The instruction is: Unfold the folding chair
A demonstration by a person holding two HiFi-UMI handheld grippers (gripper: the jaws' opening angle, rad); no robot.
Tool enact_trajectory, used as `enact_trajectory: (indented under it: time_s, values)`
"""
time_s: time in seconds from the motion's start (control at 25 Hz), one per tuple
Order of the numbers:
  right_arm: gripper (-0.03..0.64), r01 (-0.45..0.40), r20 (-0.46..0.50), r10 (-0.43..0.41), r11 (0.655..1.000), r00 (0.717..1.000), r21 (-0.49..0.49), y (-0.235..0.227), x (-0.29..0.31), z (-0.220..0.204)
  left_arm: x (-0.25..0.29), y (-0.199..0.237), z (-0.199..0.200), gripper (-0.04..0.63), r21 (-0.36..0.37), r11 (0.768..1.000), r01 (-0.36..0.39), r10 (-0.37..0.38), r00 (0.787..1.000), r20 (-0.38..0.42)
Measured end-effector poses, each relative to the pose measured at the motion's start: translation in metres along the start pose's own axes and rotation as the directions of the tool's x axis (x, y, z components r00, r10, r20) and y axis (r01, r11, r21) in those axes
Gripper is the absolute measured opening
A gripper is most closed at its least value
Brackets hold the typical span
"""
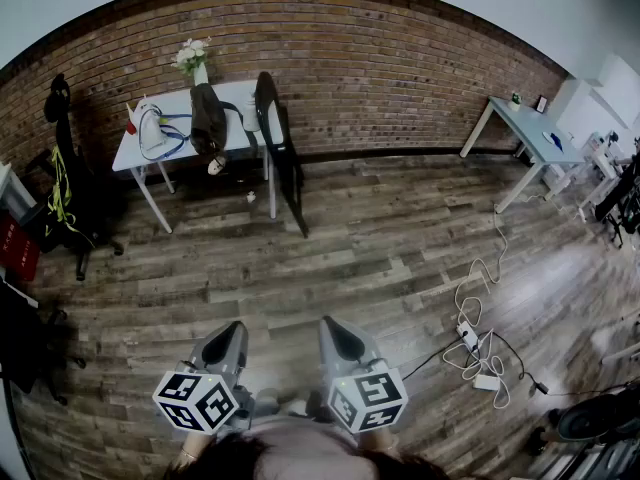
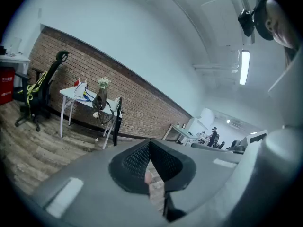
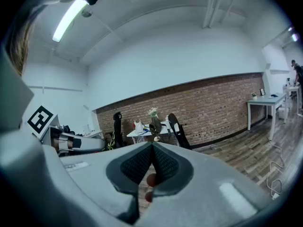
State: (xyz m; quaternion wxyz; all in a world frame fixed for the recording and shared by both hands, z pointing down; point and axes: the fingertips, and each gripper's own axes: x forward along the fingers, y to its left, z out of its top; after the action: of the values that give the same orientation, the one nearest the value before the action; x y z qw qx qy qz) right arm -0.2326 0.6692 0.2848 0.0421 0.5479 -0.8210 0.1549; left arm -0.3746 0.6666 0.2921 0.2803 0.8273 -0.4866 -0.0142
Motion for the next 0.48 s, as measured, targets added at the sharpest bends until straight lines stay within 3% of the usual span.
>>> enact_trajectory:
  time_s: [0.48]
  values:
    - [-0.006,-0.028,0.000,0.028,0.998,1.000,-0.052,-0.033,-0.018,-0.004,0.019,-0.037,-0.020,-0.009,0.012,1.000,-0.004,0.004,1.000,0.001]
